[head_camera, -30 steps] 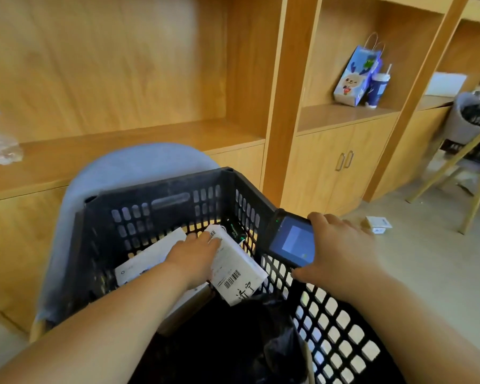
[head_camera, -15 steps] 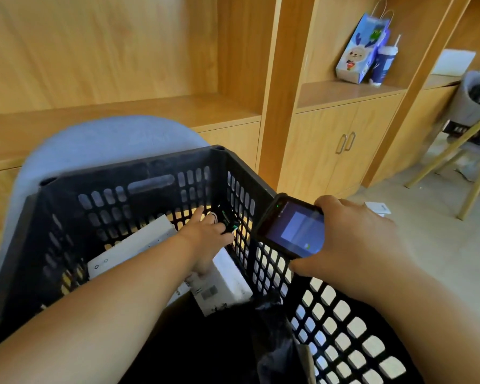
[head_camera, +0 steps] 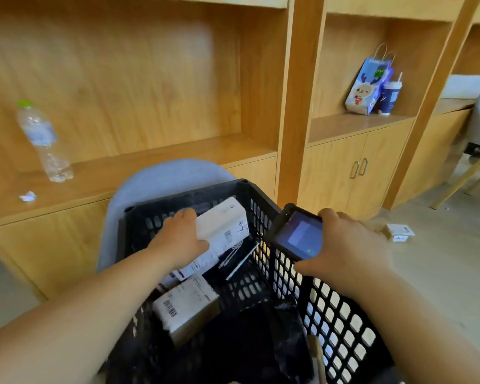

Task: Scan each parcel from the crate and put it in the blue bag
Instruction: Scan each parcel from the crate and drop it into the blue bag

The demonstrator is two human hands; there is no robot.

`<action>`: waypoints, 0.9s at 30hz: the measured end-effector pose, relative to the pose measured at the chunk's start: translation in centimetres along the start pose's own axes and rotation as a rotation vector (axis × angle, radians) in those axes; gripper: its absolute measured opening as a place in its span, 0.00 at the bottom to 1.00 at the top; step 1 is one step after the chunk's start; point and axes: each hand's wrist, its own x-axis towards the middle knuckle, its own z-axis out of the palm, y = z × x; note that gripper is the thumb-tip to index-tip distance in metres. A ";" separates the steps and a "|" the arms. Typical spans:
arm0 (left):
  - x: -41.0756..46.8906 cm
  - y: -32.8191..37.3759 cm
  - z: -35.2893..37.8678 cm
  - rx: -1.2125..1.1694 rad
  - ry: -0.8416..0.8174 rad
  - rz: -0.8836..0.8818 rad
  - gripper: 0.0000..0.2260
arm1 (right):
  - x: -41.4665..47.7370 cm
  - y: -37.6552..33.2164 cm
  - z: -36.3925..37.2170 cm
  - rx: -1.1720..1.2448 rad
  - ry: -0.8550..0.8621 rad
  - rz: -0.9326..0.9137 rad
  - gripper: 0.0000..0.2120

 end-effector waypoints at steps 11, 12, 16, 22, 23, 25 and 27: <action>-16.4 -2.6 -10.0 -0.904 0.221 -0.238 0.14 | -11.3 -5.2 -4.7 0.189 0.044 -0.055 0.34; -18.3 -3.1 -10.5 -0.967 0.250 -0.252 0.13 | -12.4 -5.8 -4.8 0.202 0.042 -0.063 0.36; -25.4 -6.0 -10.9 -1.134 0.329 -0.340 0.10 | -16.9 -8.4 -4.6 0.260 -0.008 -0.087 0.43; -34.8 -11.7 -8.4 -1.280 0.423 -0.551 0.12 | -23.2 -12.5 -2.6 0.352 -0.120 -0.102 0.46; -36.1 -12.4 -7.8 -1.287 0.446 -0.572 0.12 | -24.1 -13.2 -2.1 0.360 -0.147 -0.110 0.48; -38.8 -13.5 -6.8 -1.265 0.484 -0.609 0.13 | -25.6 -14.6 -1.3 0.350 -0.194 -0.141 0.48; -41.3 -14.3 -5.7 -1.240 0.509 -0.651 0.12 | -27.0 -16.0 -0.4 0.317 -0.225 -0.186 0.46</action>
